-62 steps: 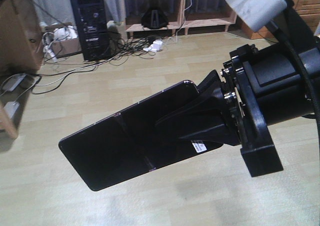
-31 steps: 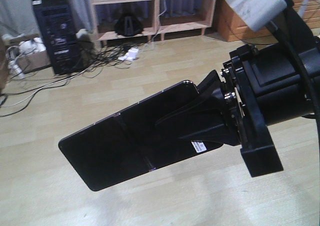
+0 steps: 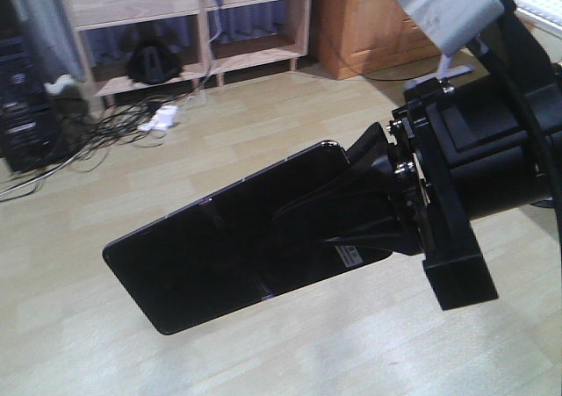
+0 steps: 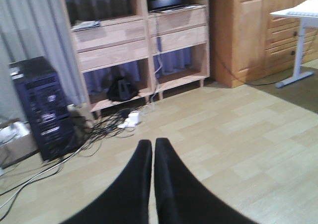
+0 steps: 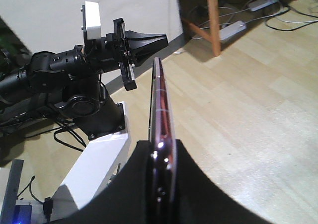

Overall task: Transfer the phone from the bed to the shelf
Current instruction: 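Carry the phone in the right gripper toward the wooden shelf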

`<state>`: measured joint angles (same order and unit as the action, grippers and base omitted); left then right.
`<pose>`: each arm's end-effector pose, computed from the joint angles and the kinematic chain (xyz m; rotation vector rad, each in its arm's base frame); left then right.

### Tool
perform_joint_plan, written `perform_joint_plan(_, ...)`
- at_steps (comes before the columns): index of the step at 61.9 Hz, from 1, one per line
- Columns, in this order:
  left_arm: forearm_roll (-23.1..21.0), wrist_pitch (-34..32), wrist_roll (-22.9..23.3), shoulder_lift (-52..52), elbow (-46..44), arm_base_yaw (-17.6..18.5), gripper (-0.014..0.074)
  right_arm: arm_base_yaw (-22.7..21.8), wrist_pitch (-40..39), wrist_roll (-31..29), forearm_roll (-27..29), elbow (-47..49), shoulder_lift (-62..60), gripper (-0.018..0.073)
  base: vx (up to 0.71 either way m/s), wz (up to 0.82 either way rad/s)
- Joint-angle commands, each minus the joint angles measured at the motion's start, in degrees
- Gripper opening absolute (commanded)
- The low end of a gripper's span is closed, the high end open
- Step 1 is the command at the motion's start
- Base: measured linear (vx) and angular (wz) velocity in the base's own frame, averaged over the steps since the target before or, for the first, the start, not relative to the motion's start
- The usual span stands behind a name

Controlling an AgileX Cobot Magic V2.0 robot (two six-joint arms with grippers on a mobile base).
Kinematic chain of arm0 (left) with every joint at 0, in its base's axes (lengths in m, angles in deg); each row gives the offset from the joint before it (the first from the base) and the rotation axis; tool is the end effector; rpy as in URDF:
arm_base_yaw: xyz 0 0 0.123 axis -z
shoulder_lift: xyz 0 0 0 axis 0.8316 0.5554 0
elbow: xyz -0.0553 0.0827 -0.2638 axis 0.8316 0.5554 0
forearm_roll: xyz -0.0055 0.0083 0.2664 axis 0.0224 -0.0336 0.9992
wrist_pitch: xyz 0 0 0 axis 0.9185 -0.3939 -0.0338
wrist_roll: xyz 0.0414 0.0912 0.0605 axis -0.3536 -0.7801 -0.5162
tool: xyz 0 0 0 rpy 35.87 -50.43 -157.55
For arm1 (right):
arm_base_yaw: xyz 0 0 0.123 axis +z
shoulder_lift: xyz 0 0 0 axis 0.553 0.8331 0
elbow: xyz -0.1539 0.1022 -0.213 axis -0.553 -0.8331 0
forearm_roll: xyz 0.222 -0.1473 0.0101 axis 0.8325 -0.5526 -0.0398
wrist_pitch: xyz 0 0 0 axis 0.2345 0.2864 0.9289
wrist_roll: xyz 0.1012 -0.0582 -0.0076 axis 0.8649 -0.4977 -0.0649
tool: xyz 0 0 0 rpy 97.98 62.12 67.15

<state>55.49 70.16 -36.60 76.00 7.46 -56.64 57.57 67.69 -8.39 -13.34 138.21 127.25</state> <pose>0.0999 0.0002 0.1841 0.1006 1.6693 0.0941 0.1895 0.1841 0.4022 -1.2811 1.8948 1.0700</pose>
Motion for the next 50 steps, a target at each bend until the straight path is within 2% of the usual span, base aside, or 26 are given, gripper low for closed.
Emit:
perform_joint_plan(1,-0.5,-4.4,0.3,-0.2,-1.3,0.3,0.0001,-0.1,1.5,-0.3,4.4,1.5,-1.4,-0.0002,0.31,-0.31)
perform_joint_plan(50,-0.5,-4.4,0.3,-0.2,-1.3,0.3,0.0001,-0.1,1.5,-0.2,4.4,1.5,-1.4,-0.0002,0.32,-0.27)
